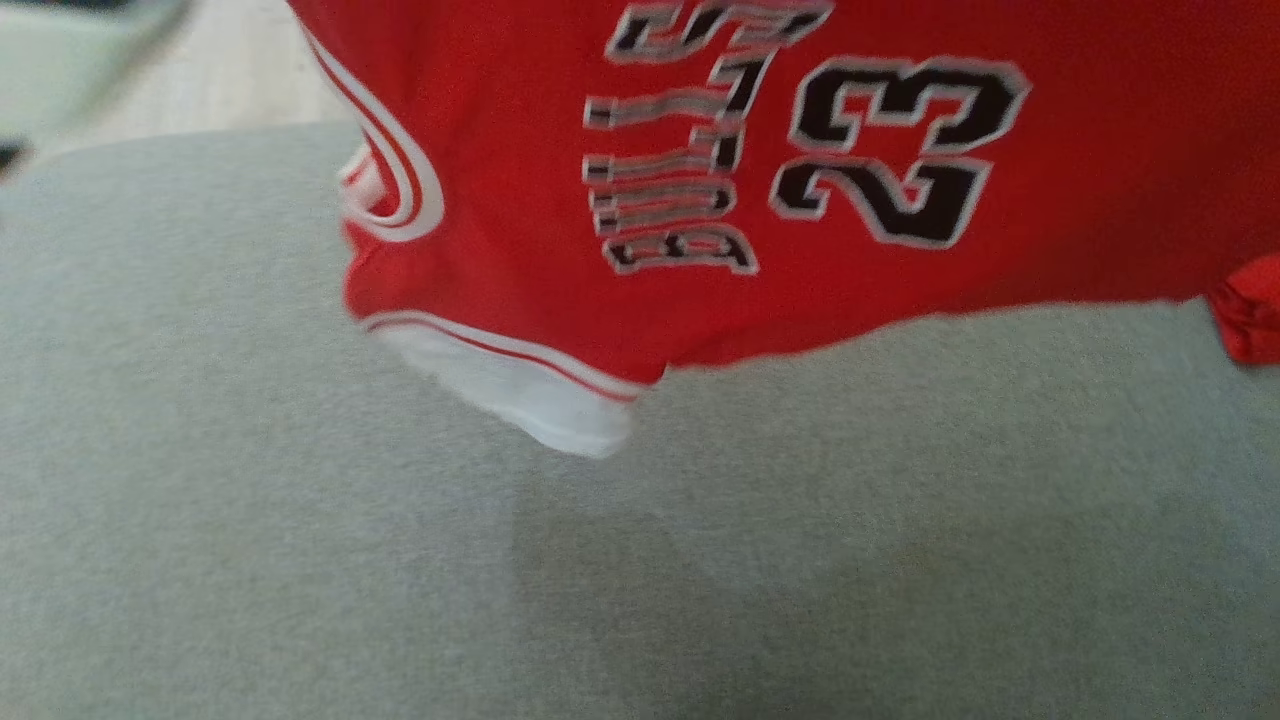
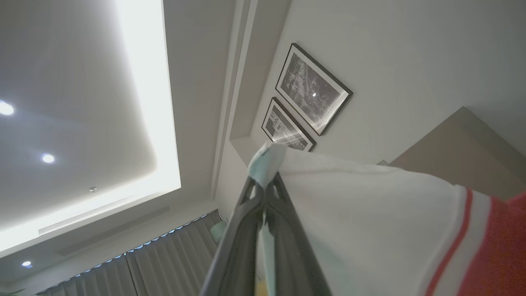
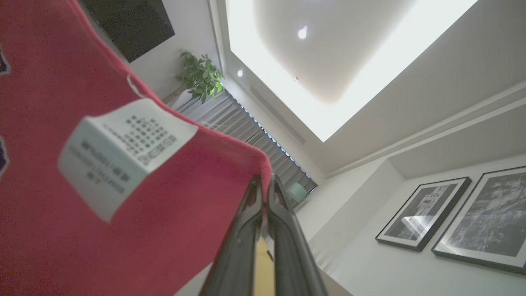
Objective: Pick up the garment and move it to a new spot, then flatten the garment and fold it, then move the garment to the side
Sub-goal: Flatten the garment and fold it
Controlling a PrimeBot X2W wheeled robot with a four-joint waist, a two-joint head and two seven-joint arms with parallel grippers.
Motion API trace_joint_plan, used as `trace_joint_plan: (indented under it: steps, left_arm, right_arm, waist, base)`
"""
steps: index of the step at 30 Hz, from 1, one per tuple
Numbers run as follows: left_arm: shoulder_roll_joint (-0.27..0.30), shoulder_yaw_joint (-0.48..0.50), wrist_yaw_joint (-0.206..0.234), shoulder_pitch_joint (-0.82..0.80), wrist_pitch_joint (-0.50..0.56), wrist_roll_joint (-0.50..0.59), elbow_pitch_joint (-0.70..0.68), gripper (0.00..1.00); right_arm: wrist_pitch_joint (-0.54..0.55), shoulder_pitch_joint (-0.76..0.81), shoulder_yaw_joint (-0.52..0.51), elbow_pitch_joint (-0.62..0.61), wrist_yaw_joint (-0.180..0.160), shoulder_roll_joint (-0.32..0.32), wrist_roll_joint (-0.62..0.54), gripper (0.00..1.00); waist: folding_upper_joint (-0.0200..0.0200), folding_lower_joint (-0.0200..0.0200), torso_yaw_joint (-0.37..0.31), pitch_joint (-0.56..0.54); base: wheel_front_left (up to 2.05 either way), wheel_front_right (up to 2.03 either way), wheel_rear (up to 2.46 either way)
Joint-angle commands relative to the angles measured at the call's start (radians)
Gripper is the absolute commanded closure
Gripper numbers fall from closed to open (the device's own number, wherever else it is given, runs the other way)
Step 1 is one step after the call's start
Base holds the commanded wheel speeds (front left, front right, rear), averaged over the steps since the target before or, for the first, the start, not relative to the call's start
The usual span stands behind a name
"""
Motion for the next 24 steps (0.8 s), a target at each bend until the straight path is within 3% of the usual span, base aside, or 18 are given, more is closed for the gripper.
trace_joint_plan:
  steps: [1, 7, 10, 15, 20, 24]
  left_arm:
    - [0.029, 0.064, -0.006, -0.064, 0.007, -0.017, -0.008, 1.0]
    - [-0.005, 0.059, -0.08, -0.184, 0.063, -0.062, 0.132, 1.0]
    - [-0.039, 0.012, -0.118, -0.257, 0.098, -0.035, 0.268, 1.0]
    - [-0.106, -0.032, -0.135, -0.375, 0.072, 0.027, 0.443, 1.0]
    - [-0.165, -0.015, -0.097, -0.503, 0.01, 0.096, 0.569, 1.0]
    - [-0.202, 0.015, -0.099, -0.534, -0.004, 0.119, 0.582, 1.0]
  right_arm:
    - [-0.002, -0.035, 0.0, -0.001, 0.007, -0.061, 0.018, 1.0]
    - [-0.002, -0.248, 0.166, 0.136, 0.007, -0.1, 0.08, 1.0]
    - [-0.001, -0.432, 0.346, 0.255, 0.007, -0.054, 0.09, 1.0]
    - [-0.001, -0.699, 0.515, 0.433, 0.007, 0.03, 0.076, 1.0]
    - [-0.001, -0.908, 0.518, 0.552, 0.007, 0.115, 0.022, 1.0]
    - [-0.002, -0.947, 0.485, 0.559, 0.007, 0.132, -0.019, 1.0]
  waist:
    - [0.0, 0.0002, 0.026, -0.019]
    - [0.0, 0.0002, 0.038, 0.033]
    - [0.0, 0.0002, 0.034, 0.124]
    - [0.0, 0.0002, 0.028, 0.264]
    - [0.0, 0.0002, 0.026, 0.353]
    - [0.0, 0.0002, 0.034, 0.377]
  base:
    - [0.0, 0.0, 0.0]
    - [0.0, 0.0, 0.0]
    - [0.0, 0.0, 0.0]
    - [0.0, 0.0, 0.0]
    - [0.0, 0.0, 0.0]
    - [0.0, 0.0, 0.0]
